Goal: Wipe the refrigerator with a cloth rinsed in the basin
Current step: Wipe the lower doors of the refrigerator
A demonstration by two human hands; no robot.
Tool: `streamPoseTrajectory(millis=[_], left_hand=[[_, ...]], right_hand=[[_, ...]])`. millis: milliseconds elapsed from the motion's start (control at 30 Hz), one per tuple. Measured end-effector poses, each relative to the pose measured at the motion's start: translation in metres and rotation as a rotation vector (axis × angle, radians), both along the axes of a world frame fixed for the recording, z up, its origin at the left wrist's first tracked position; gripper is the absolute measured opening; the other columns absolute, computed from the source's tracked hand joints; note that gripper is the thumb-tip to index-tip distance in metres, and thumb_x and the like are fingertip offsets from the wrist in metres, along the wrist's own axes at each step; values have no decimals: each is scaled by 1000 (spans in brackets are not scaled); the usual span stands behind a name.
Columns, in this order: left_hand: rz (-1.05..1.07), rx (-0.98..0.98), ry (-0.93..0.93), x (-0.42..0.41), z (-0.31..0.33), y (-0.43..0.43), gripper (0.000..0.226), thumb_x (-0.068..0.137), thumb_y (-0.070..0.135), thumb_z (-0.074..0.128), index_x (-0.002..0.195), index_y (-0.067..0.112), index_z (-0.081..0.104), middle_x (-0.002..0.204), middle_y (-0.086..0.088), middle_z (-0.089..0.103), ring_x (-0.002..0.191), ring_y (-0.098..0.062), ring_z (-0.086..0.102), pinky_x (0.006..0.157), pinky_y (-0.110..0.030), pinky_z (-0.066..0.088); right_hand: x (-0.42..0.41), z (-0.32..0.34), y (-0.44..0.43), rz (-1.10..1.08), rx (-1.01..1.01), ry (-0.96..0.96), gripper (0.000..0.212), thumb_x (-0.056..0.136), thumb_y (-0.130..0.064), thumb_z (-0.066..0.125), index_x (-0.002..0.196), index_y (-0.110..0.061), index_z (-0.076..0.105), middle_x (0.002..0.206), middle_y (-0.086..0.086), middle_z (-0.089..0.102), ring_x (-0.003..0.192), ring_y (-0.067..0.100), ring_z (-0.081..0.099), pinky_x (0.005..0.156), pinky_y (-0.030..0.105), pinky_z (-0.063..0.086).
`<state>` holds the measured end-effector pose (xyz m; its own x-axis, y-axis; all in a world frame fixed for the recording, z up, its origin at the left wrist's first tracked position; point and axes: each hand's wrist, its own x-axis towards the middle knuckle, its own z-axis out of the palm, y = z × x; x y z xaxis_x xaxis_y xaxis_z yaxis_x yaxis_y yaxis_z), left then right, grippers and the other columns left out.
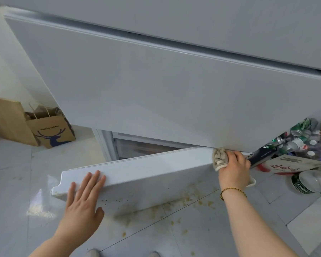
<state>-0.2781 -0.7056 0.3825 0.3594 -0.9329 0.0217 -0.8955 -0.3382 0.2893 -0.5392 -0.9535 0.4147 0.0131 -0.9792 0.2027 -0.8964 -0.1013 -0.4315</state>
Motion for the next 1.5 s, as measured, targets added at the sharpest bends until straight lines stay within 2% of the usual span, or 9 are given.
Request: streamPoseTrajectory(millis=[100, 200, 400, 567, 733, 933, 1067, 1200, 1500], left_hand=[[2, 42, -34, 13, 7, -17, 68, 66, 20, 38, 133, 6, 37, 140, -12, 41, 142, -16, -1, 111, -23, -11], [58, -27, 67, 27, 17, -38, 68, 86, 9, 48, 145, 13, 15, 153, -2, 5, 137, -7, -13, 103, -18, -27], [786, -257, 519, 66, 37, -49, 64, 89, 8, 50, 145, 10, 17, 154, -7, 13, 142, -24, 10, 115, -38, 10], [802, -241, 977, 93, 32, -58, 47, 91, 25, 51, 135, 12, 38, 136, -10, 43, 123, -27, 41, 99, -42, 35], [796, -319, 979, 104, 31, -68, 21, 91, 23, 51, 100, 10, 38, 86, -1, 43, 93, -24, 42, 75, -34, 34], [473, -160, 990, 124, 26, -35, 30, 75, 14, 69, 94, 15, 45, 94, 2, 48, 94, -17, 44, 68, -21, 37], [388, -123, 878, 143, 24, -32, 30, 69, 7, 76, 72, 21, 50, 67, 1, 46, 60, -14, 40, 50, -6, 36], [364, -124, 769, 152, 25, -46, 25, 71, 18, 75, 83, 15, 54, 63, 2, 42, 58, -10, 39, 51, -11, 35], [503, -319, 833, 151, 25, -78, 40, 81, 18, 67, 117, 5, 55, 104, -5, 56, 97, -15, 50, 80, -21, 36]], right_hand=[[22, -3, 13, 37, 6, 7, 39, 75, 10, 59, 112, 2, 62, 116, 22, 56, 99, 42, 46, 69, 40, 38], [44, -8, 27, 186, -13, 62, 46, 53, 15, 72, 97, 2, 68, 95, 22, 63, 75, 42, 54, 53, 37, 44], [58, -6, 30, 152, 14, 71, 47, 57, 17, 69, 101, 3, 67, 99, 25, 62, 80, 44, 52, 55, 35, 38], [75, -6, 45, 131, 13, 97, 49, 52, 20, 70, 97, 2, 68, 94, 23, 62, 78, 43, 55, 51, 27, 34], [108, -7, 62, 84, 13, 75, 48, 62, 15, 67, 107, -2, 66, 104, 19, 60, 90, 42, 53, 54, 30, 36], [124, -5, 76, 24, 40, 64, 47, 67, 13, 63, 112, -1, 63, 110, 22, 57, 97, 42, 50, 58, 31, 35], [135, -4, 85, 10, 55, 72, 48, 64, 15, 65, 109, 1, 64, 107, 23, 59, 93, 43, 51, 57, 30, 35], [154, 0, 90, 44, 91, 81, 48, 68, 11, 64, 114, -2, 62, 111, 21, 57, 98, 41, 50, 58, 30, 35], [185, 7, 91, 126, 185, 89, 50, 82, -2, 57, 131, -13, 50, 127, 9, 49, 114, 27, 43, 73, 31, 41]])
